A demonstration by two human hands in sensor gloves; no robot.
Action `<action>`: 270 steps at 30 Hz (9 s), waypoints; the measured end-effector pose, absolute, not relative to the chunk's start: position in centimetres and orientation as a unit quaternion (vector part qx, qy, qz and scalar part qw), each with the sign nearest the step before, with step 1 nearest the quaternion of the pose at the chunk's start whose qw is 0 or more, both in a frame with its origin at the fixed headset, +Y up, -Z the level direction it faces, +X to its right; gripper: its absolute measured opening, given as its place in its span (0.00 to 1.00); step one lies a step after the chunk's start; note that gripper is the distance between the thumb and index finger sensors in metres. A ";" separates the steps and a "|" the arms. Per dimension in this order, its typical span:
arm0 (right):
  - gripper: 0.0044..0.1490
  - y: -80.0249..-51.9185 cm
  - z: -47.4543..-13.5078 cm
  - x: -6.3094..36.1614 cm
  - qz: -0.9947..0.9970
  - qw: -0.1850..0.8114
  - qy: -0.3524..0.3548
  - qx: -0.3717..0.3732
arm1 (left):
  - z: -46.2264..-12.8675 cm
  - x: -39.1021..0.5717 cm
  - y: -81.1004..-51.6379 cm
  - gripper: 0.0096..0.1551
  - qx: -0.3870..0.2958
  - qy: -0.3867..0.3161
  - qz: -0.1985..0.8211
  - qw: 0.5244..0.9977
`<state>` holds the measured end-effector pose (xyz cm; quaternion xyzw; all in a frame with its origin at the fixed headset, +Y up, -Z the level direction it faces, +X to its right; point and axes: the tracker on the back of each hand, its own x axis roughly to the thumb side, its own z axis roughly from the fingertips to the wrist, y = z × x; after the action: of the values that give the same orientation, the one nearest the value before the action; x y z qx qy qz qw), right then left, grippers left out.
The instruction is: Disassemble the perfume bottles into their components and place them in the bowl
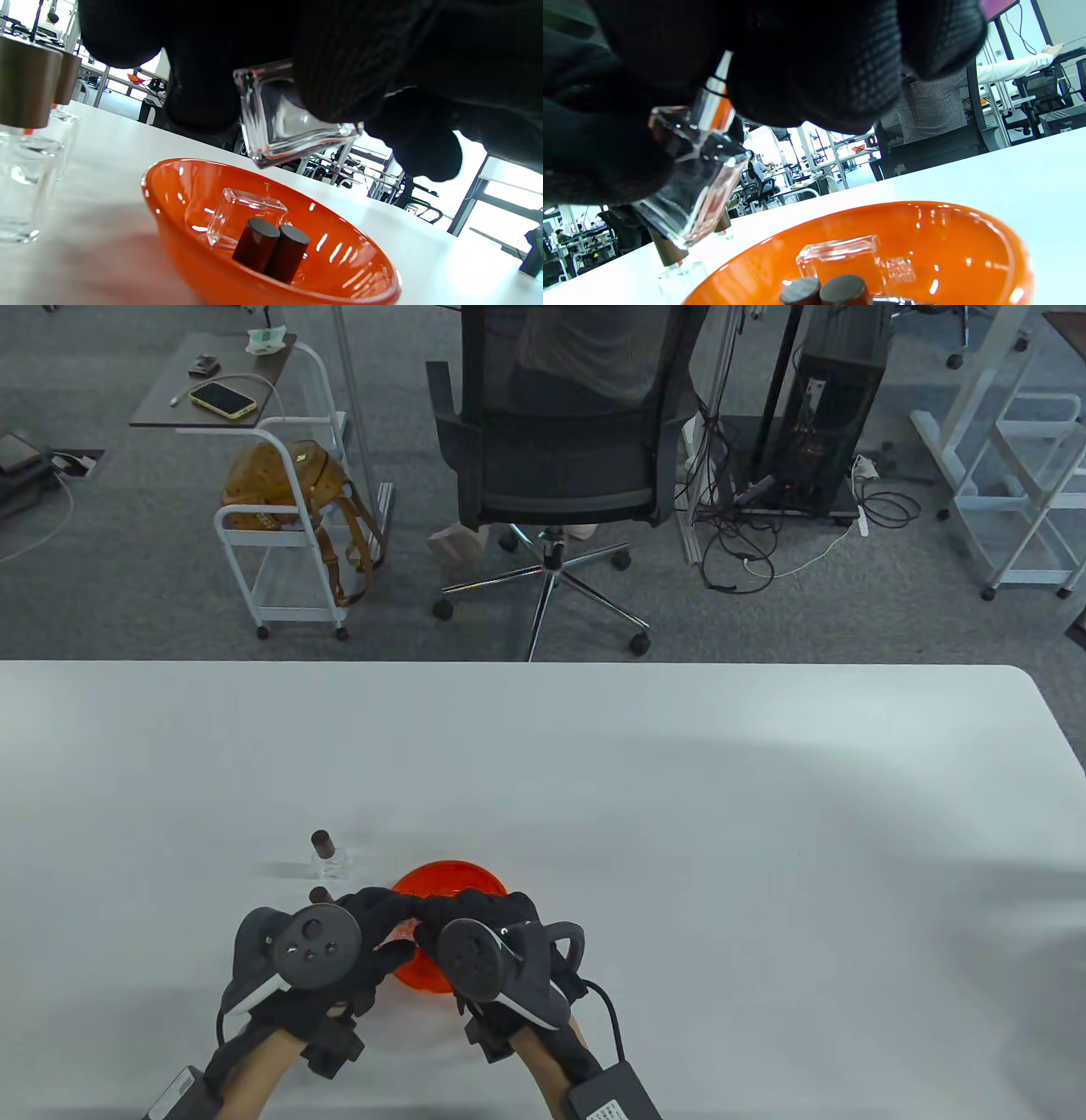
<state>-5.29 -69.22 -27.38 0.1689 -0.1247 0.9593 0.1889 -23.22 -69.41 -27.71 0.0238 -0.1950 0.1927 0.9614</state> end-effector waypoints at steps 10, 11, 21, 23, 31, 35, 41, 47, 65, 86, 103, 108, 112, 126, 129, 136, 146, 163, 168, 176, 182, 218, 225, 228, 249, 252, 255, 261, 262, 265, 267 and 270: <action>0.29 -69.3 -27.4 -5.3 0.958 0.195 -0.119 0.175 | -27.7 -23.3 -69.4 0.30 0.027 -0.194 0.193 0.961; 0.30 -69.3 -27.4 -5.3 0.957 0.199 -0.116 0.175 | -27.8 -23.3 -69.4 0.30 0.028 -0.192 0.192 0.962; 0.30 -69.2 -27.4 -5.1 0.957 0.199 -0.118 0.174 | -27.8 -23.5 -69.4 0.30 0.027 -0.192 0.199 0.961; 0.27 -69.2 -27.4 -5.1 0.957 0.201 -0.124 0.168 | -27.9 -23.6 -69.4 0.30 0.025 -0.192 0.205 0.959; 0.30 -69.3 -27.5 -5.1 0.958 0.195 -0.115 0.175 | -27.9 -23.5 -69.5 0.30 0.022 -0.192 0.201 0.960; 0.26 -69.2 -27.5 -5.1 0.958 0.197 -0.124 0.169 | -27.9 -23.6 -69.6 0.30 0.016 -0.195 0.198 0.960; 0.30 -69.2 -27.5 -5.1 0.958 0.198 -0.115 0.174 | -27.9 -23.6 -69.5 0.30 0.022 -0.191 0.204 0.960; 0.28 -69.3 -27.6 -5.0 0.958 0.198 -0.109 0.175 | -27.8 -23.4 -69.5 0.30 0.019 -0.195 0.198 0.961; 0.26 -69.2 -27.5 -5.1 0.959 0.192 -0.113 0.175 | -27.8 -23.6 -69.6 0.30 0.014 -0.195 0.204 0.959; 0.30 -69.2 -27.5 -5.1 0.960 0.194 -0.103 0.176 | -27.8 -23.4 -69.5 0.30 0.019 -0.191 0.201 0.961; 0.28 -69.3 -27.8 -4.8 0.959 0.203 -0.096 0.174 | -27.7 -23.2 -69.5 0.30 0.015 -0.196 0.205 0.959; 0.27 -69.3 -28.0 -4.6 0.954 0.233 -0.087 0.168 | -27.7 -23.4 -69.5 0.30 0.011 -0.195 0.213 0.957; 0.26 -68.6 -27.8 -4.3 0.955 0.212 -0.112 0.175 | -27.8 -23.4 -69.3 0.31 0.020 -0.187 0.200 0.962; 0.26 -71.6 -30.5 -3.9 0.986 0.095 -0.077 0.111 | -28.0 -25.1 -68.5 0.31 0.060 -0.114 0.171 0.977; 0.26 -72.4 -31.0 -5.3 0.989 0.062 -0.066 0.116 | -28.0 -24.8 -68.6 0.31 0.055 -0.121 0.164 0.977; 0.28 -72.7 -31.3 -5.6 0.990 0.038 -0.072 0.119 | -28.0 -24.4 -69.0 0.32 0.040 -0.126 0.148 0.980; 0.28 -68.9 -31.0 0.7 0.978 0.145 -0.136 0.063 | -30.2 -20.3 -67.7 0.31 0.019 -0.118 0.035 0.992; 0.29 -68.7 -31.5 3.5 0.973 0.191 -0.126 0.030 | -34.6 -13.4 -71.3 0.30 -0.053 -0.117 -0.146 0.981; 0.29 -68.7 -31.4 3.4 0.974 0.191 -0.122 0.033 | -34.8 -13.5 -71.9 0.30 -0.076 -0.118 -0.137 0.981; 0.29 -68.8 -31.3 3.2 0.975 0.188 -0.111 0.038 | -33.6 -16.6 -66.8 0.32 -0.033 -0.095 -0.053 0.994; 0.29 -68.9 -31.1 2.8 0.977 0.182 -0.104 0.048 | -32.8 -25.2 -61.9 0.32 0.044 -0.029 0.046 0.998; 0.30 -69.8 -31.4 2.6 0.980 0.185 -0.059 0.050 | -37.2 -32.6 -65.9 0.31 -0.017 -0.070 0.270 0.960; 0.29 -69.4 -30.8 1.9 0.978 0.185 -0.062 0.069 | -32.5 -27.7 -63.1 0.31 0.040 -0.151 0.250 0.956; 0.29 -69.0 -30.5 1.5 0.976 0.190 -0.067 0.080 | -30.8 -26.4 -64.0 0.31 0.051 -0.170 0.237 0.955; 0.32 -66.6 -26.9 -4.0 0.942 0.236 -0.159 0.175 | -28.1 -23.3 -68.0 0.30 0.039 -0.211 0.145 0.966; 0.32 -65.8 -27.1 -2.7 0.926 0.303 -0.167 0.150 | -28.3 -23.9 -67.9 0.30 0.043 -0.188 0.146 0.970; 0.32 -65.8 -27.6 -1.9 0.934 0.295 -0.147 0.139 | -28.5 -24.8 -68.0 0.30 0.042 -0.169 0.160 0.972; 0.31 -69.7 -28.6 -3.9 0.985 0.075 -0.053 0.149 | -29.1 -26.2 -68.2 0.30 0.029 -0.145 0.204 0.968; 0.31 -70.5 -28.6 -4.6 0.987 0.035 -0.051 0.149 | -29.1 -26.3 -68.2 0.31 0.028 -0.144 0.211 0.966; 0.31 -71.5 -28.7 -5.5 0.988 -0.002 -0.047 0.150 | -29.1 -26.3 -68.2 0.31 0.032 -0.147 0.220 0.964; 0.31 -72.1 -28.7 -6.0 0.988 -0.014 -0.036 0.151 | -29.1 -26.3 -68.3 0.31 0.031 -0.148 0.223 0.963; 0.32 -72.6 -28.8 -6.6 0.987 -0.037 -0.035 0.150 | -29.1 -26.2 -68.4 0.31 0.030 -0.151 0.224 0.962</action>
<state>-6.55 -72.61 -28.76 0.1497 -0.0349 0.9874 -0.0372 -26.16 -68.36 -29.11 0.0298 -0.1507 0.2244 0.9623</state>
